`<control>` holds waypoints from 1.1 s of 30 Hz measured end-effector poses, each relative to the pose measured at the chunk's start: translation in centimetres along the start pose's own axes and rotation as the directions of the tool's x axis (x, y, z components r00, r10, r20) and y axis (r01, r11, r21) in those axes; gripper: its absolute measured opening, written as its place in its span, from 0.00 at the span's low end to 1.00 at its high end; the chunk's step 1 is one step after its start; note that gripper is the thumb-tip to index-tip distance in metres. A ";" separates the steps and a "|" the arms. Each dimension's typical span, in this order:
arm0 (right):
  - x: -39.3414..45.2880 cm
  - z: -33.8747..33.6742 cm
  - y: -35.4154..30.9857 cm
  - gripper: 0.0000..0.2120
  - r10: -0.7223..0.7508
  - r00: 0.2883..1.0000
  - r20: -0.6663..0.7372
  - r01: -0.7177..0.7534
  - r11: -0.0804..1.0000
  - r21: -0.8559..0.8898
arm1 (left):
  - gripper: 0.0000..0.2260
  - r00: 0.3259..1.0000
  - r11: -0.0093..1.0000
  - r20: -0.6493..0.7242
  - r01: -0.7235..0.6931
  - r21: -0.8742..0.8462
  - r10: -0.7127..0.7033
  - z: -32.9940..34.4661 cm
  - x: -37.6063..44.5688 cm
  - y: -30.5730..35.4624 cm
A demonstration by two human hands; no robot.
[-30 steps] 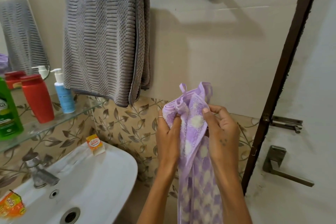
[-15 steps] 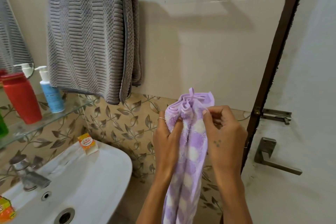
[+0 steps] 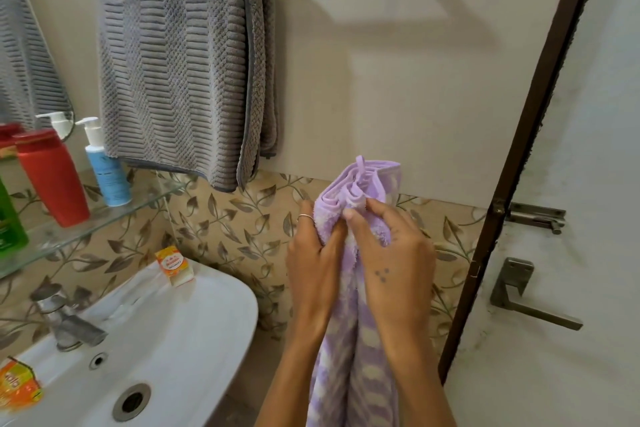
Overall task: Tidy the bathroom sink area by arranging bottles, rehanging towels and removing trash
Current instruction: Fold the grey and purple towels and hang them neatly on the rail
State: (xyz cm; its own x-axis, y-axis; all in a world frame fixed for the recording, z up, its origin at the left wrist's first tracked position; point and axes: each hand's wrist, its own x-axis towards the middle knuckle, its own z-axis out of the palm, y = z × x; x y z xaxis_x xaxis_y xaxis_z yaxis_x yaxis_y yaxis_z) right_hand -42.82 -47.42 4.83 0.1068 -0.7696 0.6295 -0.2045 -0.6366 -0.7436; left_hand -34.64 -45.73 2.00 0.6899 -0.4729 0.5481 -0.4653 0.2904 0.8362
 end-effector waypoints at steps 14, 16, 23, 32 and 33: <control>1.1 -1.9 2.7 0.04 0.039 0.983 -0.181 -0.065 0.988 -0.141 | 0.12 0.999 0.954 -0.024 0.040 0.297 -0.035 -4.1 2.4 -4.3; 1.2 -2.5 2.9 0.05 0.027 0.979 -0.201 -0.059 0.986 -0.155 | 0.17 0.999 0.924 -0.031 0.005 0.382 0.007 -5.3 2.9 -5.6; 1.1 -3.3 2.6 0.02 -0.006 0.980 -0.197 -0.025 0.987 -0.157 | 0.11 0.998 0.823 0.034 0.024 0.567 -0.052 -7.5 4.3 -11.0; 1.6 -4.3 4.2 0.01 0.092 0.974 -0.206 -0.112 0.990 -0.086 | 0.06 0.973 0.825 0.083 0.136 0.548 -0.215 -7.4 3.8 -14.7; 1.6 -4.4 4.2 0.01 0.088 0.975 -0.202 -0.108 0.990 -0.089 | 0.08 0.975 0.797 0.074 0.128 0.590 -0.211 -7.3 4.0 -14.7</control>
State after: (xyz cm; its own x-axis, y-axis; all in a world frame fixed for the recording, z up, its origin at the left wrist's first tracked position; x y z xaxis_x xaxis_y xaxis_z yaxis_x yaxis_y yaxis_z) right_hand -47.75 -51.07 3.68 -0.1101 -0.7969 0.5941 -0.3003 -0.5431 -0.7841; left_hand -20.99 -45.85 -8.00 0.7295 -0.5841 0.3559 -0.6099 -0.3198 0.7251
